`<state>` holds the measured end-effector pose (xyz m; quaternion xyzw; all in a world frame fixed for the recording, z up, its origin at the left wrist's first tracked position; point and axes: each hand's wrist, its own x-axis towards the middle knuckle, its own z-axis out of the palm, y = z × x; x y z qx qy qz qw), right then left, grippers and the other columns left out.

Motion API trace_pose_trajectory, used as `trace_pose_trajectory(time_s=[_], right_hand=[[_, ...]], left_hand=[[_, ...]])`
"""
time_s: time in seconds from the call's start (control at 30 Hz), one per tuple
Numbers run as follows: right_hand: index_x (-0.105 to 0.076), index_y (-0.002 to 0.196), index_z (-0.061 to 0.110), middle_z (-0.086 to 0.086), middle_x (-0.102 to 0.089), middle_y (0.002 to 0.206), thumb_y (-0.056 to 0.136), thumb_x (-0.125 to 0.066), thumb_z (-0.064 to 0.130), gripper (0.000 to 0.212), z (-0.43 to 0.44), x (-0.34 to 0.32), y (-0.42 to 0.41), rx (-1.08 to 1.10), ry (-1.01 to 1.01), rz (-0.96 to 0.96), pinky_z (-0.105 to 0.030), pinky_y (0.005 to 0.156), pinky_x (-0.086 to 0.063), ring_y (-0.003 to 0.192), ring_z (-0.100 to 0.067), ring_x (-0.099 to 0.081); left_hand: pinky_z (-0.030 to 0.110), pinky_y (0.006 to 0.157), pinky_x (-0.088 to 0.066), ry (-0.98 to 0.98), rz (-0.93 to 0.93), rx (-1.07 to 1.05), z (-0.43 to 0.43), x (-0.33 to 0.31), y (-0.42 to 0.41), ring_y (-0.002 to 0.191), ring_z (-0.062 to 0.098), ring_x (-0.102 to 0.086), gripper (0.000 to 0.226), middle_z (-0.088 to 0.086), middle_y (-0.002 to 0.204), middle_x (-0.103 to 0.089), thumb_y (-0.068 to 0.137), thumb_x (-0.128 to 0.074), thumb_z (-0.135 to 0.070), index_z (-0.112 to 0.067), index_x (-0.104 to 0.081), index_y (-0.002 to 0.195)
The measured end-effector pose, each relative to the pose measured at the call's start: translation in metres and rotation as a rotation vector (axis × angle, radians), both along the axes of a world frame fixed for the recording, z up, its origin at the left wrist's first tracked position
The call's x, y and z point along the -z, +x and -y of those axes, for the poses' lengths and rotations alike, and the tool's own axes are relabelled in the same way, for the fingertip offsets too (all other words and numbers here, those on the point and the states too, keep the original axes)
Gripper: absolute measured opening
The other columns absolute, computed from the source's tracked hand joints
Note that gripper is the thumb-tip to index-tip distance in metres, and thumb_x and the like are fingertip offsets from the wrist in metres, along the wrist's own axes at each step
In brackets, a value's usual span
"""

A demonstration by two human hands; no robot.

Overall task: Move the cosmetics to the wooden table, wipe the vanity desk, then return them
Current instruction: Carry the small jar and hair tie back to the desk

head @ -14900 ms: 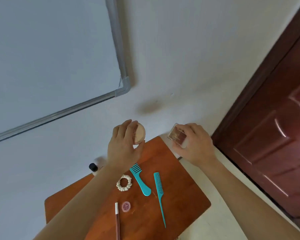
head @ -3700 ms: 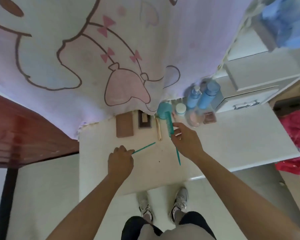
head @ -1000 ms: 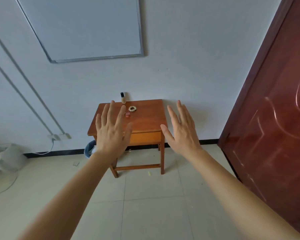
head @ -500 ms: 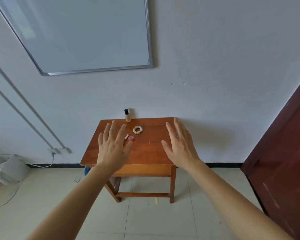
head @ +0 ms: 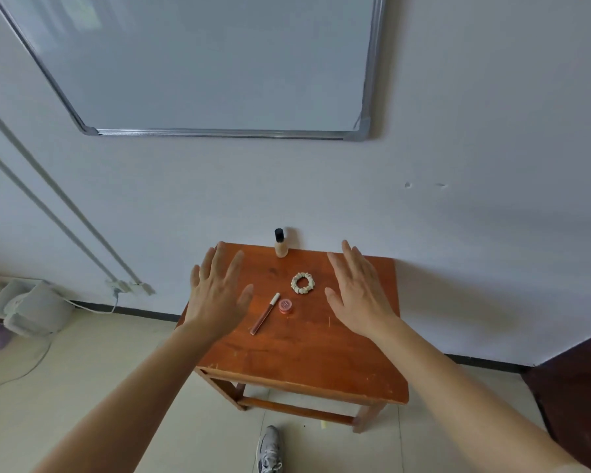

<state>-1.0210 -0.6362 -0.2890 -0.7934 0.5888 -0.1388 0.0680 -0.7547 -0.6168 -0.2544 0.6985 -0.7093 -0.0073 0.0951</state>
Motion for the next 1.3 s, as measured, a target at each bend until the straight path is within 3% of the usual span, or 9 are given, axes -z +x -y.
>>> trace_pose_trajectory(time_s=[0.3,0.5,0.67,0.73,0.8,0.9,0.97,1.13,1.3], right_hand=[[0.004,0.157,0.025,-0.006,0.012,0.165,0.101,-0.047,0.031,0.076,0.077,0.060,0.038,0.084,0.319,-0.074,-0.040,0.122,-0.011,0.152,-0.025,0.003],[0.001,0.157,0.024,-0.006,0.004,0.165,0.101,-0.049,0.029,0.075,0.121,0.099,0.056,0.081,0.404,-0.066,-0.041,0.121,-0.018,0.152,-0.026,-0.005],[0.004,0.157,0.025,-0.003,-0.002,0.166,0.101,-0.049,0.022,0.077,0.141,0.144,0.066,-0.062,0.476,-0.068,-0.041,0.120,-0.022,0.152,-0.025,-0.009],[-0.003,0.158,0.023,-0.004,-0.013,0.164,0.099,-0.052,0.024,0.077,0.139,0.160,0.063,-0.113,0.527,-0.086,-0.043,0.118,-0.026,0.150,-0.027,-0.014],[-0.032,0.152,0.018,-0.005,-0.037,0.153,0.096,-0.060,0.027,0.064,0.136,0.171,0.055,-0.131,0.478,-0.100,-0.045,0.112,-0.039,0.143,-0.028,-0.031],[-0.068,0.116,0.015,0.000,-0.059,0.116,0.089,-0.069,0.029,0.030,0.134,0.182,0.046,-0.096,0.366,-0.082,-0.041,0.090,-0.053,0.116,-0.022,-0.052],[-0.070,0.104,0.016,0.001,-0.061,0.107,0.091,-0.066,0.026,0.017,0.136,0.182,0.040,-0.092,0.349,-0.075,-0.039,0.084,-0.053,0.109,-0.020,-0.055],[-0.064,0.113,0.020,0.006,-0.059,0.108,0.099,-0.055,0.028,0.018,0.158,0.141,0.017,0.043,0.351,0.149,-0.028,0.075,-0.051,0.096,-0.013,-0.057],[-0.064,0.117,0.023,0.010,-0.060,0.108,0.099,-0.053,0.033,0.023,0.186,0.075,-0.006,0.209,0.237,0.397,-0.025,0.078,-0.052,0.090,-0.005,-0.059]], left_hand=[[0.049,0.119,-0.016,0.408,0.106,0.180,0.116,0.079,0.039,0.150,0.027,0.002,0.068,0.007,0.163,0.006,0.097,-0.046,-0.048,-0.027,-0.014,0.153],[0.046,0.113,-0.031,0.560,0.042,0.220,0.155,0.130,0.037,0.145,0.027,-0.023,0.062,0.006,0.159,-0.020,0.095,-0.049,-0.047,-0.026,-0.027,0.149],[0.038,0.097,-0.046,0.692,-0.065,0.125,0.146,0.174,0.023,0.128,0.023,-0.041,0.066,0.002,0.140,-0.039,0.089,-0.052,-0.056,-0.026,-0.033,0.145],[0.038,0.092,-0.048,0.708,-0.091,0.082,0.136,0.186,0.018,0.123,0.023,-0.043,0.066,0.001,0.134,-0.040,0.087,-0.058,-0.052,-0.026,-0.034,0.143],[0.035,0.083,-0.048,0.697,-0.168,0.031,0.128,0.193,0.014,0.115,0.024,-0.051,0.055,0.001,0.127,-0.046,0.088,-0.059,-0.040,-0.025,-0.039,0.137],[0.031,0.071,-0.044,0.648,-0.225,-0.006,0.127,0.198,0.010,0.099,0.024,-0.059,0.034,0.002,0.115,-0.054,0.092,-0.053,-0.027,-0.021,-0.046,0.125],[0.028,0.067,-0.045,0.608,-0.206,-0.010,0.131,0.195,0.011,0.095,0.021,-0.060,0.031,-0.001,0.113,-0.056,0.093,-0.052,-0.026,-0.021,-0.048,0.123],[0.018,0.050,-0.038,0.383,-0.208,-0.051,0.161,0.158,0.014,0.075,0.010,-0.054,0.028,-0.005,0.106,-0.059,0.093,-0.057,-0.029,-0.023,-0.053,0.120],[0.021,0.051,-0.037,0.108,-0.280,0.036,0.203,0.084,-0.007,0.073,0.012,-0.055,0.030,-0.006,0.095,-0.060,0.087,-0.065,-0.026,-0.021,-0.058,0.116]])
